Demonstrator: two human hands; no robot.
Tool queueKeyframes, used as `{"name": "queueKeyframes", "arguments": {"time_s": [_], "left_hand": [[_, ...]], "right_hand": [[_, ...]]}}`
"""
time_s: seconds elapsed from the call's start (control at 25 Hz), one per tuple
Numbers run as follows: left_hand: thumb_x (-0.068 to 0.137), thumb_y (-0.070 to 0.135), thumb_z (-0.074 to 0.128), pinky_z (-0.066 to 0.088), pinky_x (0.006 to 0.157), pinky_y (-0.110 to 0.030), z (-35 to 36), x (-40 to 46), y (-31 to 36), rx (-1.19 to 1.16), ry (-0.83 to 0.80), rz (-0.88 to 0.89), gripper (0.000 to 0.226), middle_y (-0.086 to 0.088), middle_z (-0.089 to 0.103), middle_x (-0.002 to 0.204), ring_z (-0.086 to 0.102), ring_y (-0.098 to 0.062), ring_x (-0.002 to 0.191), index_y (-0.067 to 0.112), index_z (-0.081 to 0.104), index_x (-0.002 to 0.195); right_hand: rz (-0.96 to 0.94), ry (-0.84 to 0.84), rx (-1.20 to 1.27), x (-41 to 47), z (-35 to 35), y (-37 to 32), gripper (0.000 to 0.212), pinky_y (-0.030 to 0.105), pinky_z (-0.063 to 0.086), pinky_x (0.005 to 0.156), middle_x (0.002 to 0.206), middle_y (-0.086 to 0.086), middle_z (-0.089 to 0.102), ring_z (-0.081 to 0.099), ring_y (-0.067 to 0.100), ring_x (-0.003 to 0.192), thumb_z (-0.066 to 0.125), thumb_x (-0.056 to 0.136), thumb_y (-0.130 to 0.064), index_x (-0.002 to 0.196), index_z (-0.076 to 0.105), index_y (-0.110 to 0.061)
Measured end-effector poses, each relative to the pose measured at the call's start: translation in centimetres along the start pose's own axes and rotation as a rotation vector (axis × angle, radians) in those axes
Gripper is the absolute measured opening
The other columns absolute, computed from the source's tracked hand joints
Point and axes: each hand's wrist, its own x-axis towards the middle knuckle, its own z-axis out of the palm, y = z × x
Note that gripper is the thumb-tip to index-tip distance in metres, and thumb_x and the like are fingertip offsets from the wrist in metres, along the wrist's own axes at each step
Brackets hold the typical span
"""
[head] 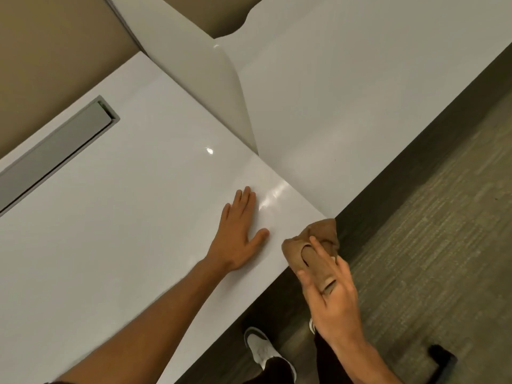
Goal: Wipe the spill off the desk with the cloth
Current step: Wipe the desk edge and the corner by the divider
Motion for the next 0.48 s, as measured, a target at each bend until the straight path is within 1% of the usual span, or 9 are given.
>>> {"name": "queueKeyframes", "arguments": {"time_s": [0.04, 0.08, 0.16, 0.2, 0.28, 0.36, 0.4, 0.44, 0.48], "left_hand": [[0.102, 0.057, 0.035, -0.016, 0.127, -0.031, -0.1, -2.5, -1.1, 0.027, 0.012, 0.016, 0.086, 0.007, -0.020, 0.173, -0.021, -0.009, 0.159, 0.021, -0.009, 0.166], [0.102, 0.057, 0.036, -0.018, 0.127, -0.031, -0.2, -4.8, -2.4, 0.048, 0.024, 0.012, 0.085, 0.008, -0.019, 0.174, -0.021, -0.008, 0.159, 0.023, -0.010, 0.166], [0.103, 0.061, 0.033, -0.019, 0.127, -0.032, -0.9, -8.8, -5.1, 0.076, 0.057, -0.033, 0.085, 0.009, -0.019, 0.174, -0.021, -0.007, 0.159, 0.024, -0.011, 0.165], [0.102, 0.064, 0.030, -0.019, 0.127, -0.032, -1.3, -10.5, -6.4, 0.091, 0.072, -0.061, 0.086, 0.008, -0.019, 0.174, -0.021, -0.007, 0.159, 0.023, -0.012, 0.165], [0.099, 0.068, 0.025, -0.020, 0.127, -0.035, -2.2, -13.7, -8.9, 0.118, 0.097, -0.120, 0.089, 0.008, -0.020, 0.174, -0.020, -0.008, 0.160, 0.022, -0.014, 0.164], [0.099, 0.071, 0.024, -0.020, 0.128, -0.041, -2.7, -17.1, -11.3, 0.153, 0.119, -0.179, 0.091, 0.008, -0.020, 0.174, -0.018, -0.011, 0.161, 0.020, -0.015, 0.165], [0.099, 0.072, 0.023, -0.020, 0.127, -0.044, -2.8, -18.6, -12.6, 0.179, 0.130, -0.212, 0.092, 0.007, -0.019, 0.174, -0.016, -0.013, 0.161, 0.020, -0.015, 0.165], [0.099, 0.073, 0.022, -0.020, 0.127, -0.046, -2.9, -20.0, -13.7, 0.202, 0.141, -0.253, 0.092, 0.007, -0.019, 0.175, -0.016, -0.014, 0.162, 0.021, -0.014, 0.166], [0.099, 0.075, 0.020, -0.020, 0.127, -0.048, -3.0, -21.0, -14.7, 0.213, 0.145, -0.297, 0.092, 0.006, -0.019, 0.175, -0.016, -0.015, 0.162, 0.022, -0.014, 0.166]], "right_hand": [[0.015, 0.033, 0.007, 0.4, 0.0, -0.8, 0.068, 0.041, 0.058, 0.097, 0.144, -0.014, 0.039, 0.056, 0.009, 0.120, 0.044, 0.085, -0.082, 0.148, 0.034, -0.058], [0.000, 0.048, 0.000, 1.0, 0.1, -1.5, 0.070, 0.041, 0.057, 0.097, 0.145, -0.012, 0.037, 0.056, 0.009, 0.118, 0.044, 0.083, -0.083, 0.148, 0.033, -0.058], [-0.062, 0.040, -0.045, 1.9, 1.1, -2.6, 0.073, 0.042, 0.051, 0.103, 0.152, -0.008, 0.030, 0.048, 0.017, 0.131, 0.044, 0.085, -0.081, 0.151, 0.030, -0.054], [-0.084, 0.016, -0.100, 2.4, 1.7, -2.9, 0.075, 0.045, 0.047, 0.107, 0.157, -0.005, 0.026, 0.039, 0.023, 0.140, 0.043, 0.087, -0.079, 0.154, 0.028, -0.049], [-0.077, -0.098, -0.336, 3.5, 3.2, -3.0, 0.086, 0.057, 0.033, 0.118, 0.167, 0.001, 0.013, 0.015, 0.031, 0.152, 0.035, 0.088, -0.079, 0.160, 0.020, -0.035], [-0.102, -0.190, -0.709, 4.3, 4.8, -2.5, 0.091, 0.065, 0.013, 0.122, 0.171, 0.004, 0.000, -0.004, 0.036, 0.155, 0.021, 0.087, -0.083, 0.161, 0.013, -0.031], [-0.105, -0.191, -0.822, 4.8, 5.4, -2.1, 0.090, 0.068, 0.008, 0.120, 0.171, 0.005, -0.003, -0.008, 0.038, 0.154, 0.017, 0.087, -0.084, 0.161, 0.011, -0.033], [-0.089, -0.163, -0.876, 5.4, 6.0, -1.9, 0.090, 0.071, 0.008, 0.118, 0.171, 0.005, -0.004, -0.010, 0.041, 0.153, 0.018, 0.086, -0.084, 0.161, 0.009, -0.033], [-0.060, -0.128, -0.902, 6.0, 6.5, -1.8, 0.092, 0.075, 0.009, 0.116, 0.171, 0.007, -0.003, -0.010, 0.044, 0.153, 0.024, 0.087, -0.083, 0.161, 0.008, -0.032]]}}
